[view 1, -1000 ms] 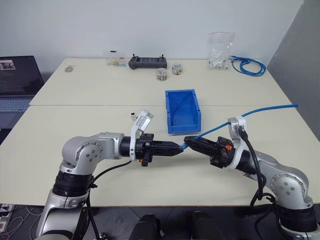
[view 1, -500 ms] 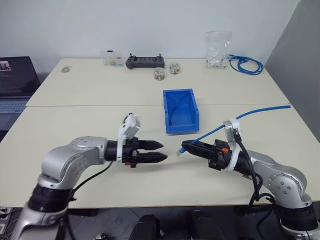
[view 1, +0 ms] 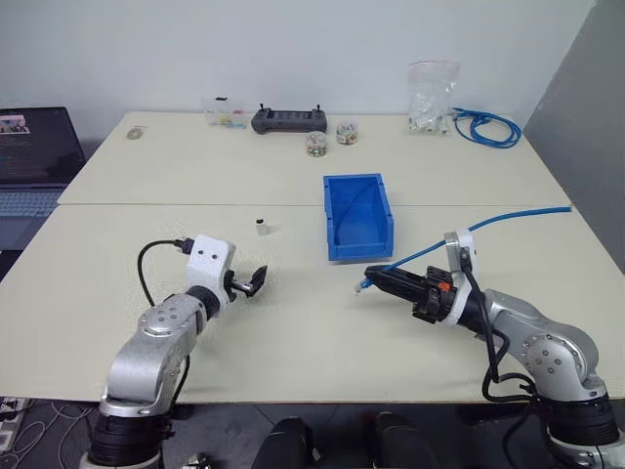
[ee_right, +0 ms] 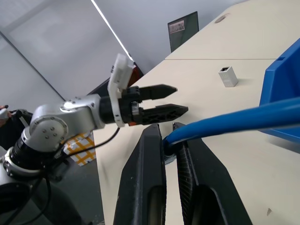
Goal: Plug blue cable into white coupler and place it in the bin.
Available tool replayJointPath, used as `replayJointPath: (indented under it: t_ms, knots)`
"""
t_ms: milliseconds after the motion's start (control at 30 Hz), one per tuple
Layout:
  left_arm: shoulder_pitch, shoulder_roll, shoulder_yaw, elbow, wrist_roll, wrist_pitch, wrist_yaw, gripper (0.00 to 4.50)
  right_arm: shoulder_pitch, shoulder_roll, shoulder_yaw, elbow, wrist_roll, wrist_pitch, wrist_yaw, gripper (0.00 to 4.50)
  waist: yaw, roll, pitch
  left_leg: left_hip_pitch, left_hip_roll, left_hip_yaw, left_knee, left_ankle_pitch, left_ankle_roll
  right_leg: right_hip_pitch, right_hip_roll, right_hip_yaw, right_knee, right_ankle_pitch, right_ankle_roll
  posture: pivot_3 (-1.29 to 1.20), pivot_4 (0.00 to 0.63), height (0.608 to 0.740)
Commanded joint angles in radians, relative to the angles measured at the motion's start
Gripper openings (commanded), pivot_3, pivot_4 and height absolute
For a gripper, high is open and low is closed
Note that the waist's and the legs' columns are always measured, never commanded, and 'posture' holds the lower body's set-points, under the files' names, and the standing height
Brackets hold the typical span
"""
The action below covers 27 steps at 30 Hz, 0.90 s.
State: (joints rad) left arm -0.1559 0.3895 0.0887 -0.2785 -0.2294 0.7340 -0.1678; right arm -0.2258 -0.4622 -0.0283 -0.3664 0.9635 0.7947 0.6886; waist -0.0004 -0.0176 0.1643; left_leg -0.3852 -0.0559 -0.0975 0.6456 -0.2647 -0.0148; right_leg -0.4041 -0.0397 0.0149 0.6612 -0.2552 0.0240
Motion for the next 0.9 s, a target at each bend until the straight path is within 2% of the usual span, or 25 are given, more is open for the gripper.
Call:
replayJointPath:
  t_ms: [33,167,367,700,900]
  knots:
    - [-0.073,-0.063,0.023,0.111,0.073,-0.042,0.125,4.5,-0.034,0.009,-0.013,-0.012,0.006,-0.009,0.005,0.05,0.0,-0.001,0.0,0.0,0.0,0.0,0.0,0.0,0.0,0.0,0.0,0.0,0.0,0.0,0.0,0.0,0.15,0.74]
    - [-0.199,-0.137,0.012,0.264,0.101,-0.068,0.193,4.5,-0.049,0.014,-0.013,-0.019,0.01,-0.008,0.001,0.05,0.001,-0.002,0.0,0.0,0.0,-0.001,0.0,0.0,0.0,0.0,0.0,-0.001,0.001,0.0,0.0,0.0,0.15,0.74]
    - [-0.354,-0.198,-0.004,0.435,0.135,-0.062,0.228,4.5,-0.06,0.014,-0.015,-0.036,0.011,-0.005,-0.008,0.05,0.0,-0.002,0.0,0.0,-0.001,0.0,0.001,0.0,-0.001,0.0,0.0,0.0,0.001,0.001,0.001,0.0,0.15,0.74]
    - [-0.515,-0.246,0.0,0.646,0.179,-0.083,0.292,4.5,-0.054,0.021,-0.015,-0.057,0.02,-0.004,-0.029,0.04,0.0,-0.002,0.0,0.0,-0.001,0.0,0.001,0.0,-0.001,0.0,0.0,-0.001,0.002,0.001,0.001,0.0,0.15,0.74]
    - [-0.546,-0.251,0.012,0.702,0.178,-0.095,0.31,4.5,-0.05,0.021,-0.013,-0.064,0.018,-0.005,-0.033,0.04,-0.001,-0.002,0.0,0.0,-0.001,0.0,0.001,0.003,-0.005,0.0,0.0,-0.001,0.002,0.001,0.001,0.0,0.15,0.74]
